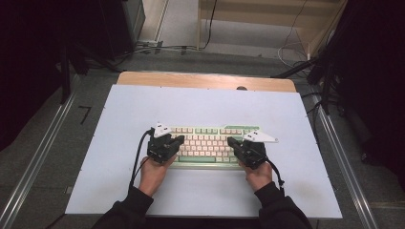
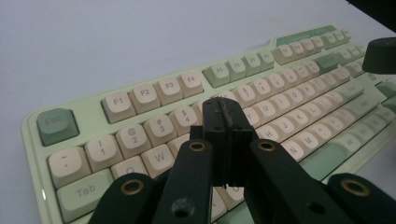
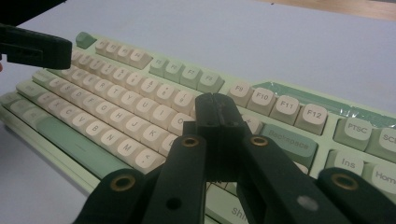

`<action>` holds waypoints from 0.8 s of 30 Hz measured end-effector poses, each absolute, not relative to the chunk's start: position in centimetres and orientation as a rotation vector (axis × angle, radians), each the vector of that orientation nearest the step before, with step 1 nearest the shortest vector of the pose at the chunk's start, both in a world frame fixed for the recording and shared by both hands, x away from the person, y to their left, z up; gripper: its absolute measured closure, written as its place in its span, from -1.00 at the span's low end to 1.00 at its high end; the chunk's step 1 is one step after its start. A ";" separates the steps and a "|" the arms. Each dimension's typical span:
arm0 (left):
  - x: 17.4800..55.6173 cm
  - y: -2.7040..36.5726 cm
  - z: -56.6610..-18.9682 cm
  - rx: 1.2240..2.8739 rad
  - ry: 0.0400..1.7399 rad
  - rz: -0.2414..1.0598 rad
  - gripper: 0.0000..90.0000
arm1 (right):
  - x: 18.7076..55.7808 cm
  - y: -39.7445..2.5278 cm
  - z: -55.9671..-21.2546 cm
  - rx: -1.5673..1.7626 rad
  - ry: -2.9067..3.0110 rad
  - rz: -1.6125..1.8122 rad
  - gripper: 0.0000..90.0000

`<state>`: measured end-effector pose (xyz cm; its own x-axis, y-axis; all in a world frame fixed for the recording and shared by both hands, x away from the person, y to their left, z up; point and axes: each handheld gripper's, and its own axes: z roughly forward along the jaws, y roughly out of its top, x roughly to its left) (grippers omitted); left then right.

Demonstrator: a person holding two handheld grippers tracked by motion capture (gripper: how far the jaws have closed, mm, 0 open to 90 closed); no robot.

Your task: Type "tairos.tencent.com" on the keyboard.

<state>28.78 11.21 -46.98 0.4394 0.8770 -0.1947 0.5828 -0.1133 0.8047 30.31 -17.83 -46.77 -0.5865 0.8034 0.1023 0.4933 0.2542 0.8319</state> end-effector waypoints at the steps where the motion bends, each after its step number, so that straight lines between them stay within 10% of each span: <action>1: 28.6 11.4 -47.0 1.805 1.252 0.418 1.00 | 30.3 -17.8 -46.8 1.190 2.189 1.256 0.96; 24: 28.1 13.6 -48.3 1.828 1.338 0.435 1.00 | 30.2 -17.7 -46.8 1.185 2.195 1.257 0.95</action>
<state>28.08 13.59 -48.27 0.3784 0.9080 -0.1798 0.6285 -0.1094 0.7701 30.24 -17.68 -46.76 -0.5910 0.8002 0.1019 0.4930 0.2583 0.8308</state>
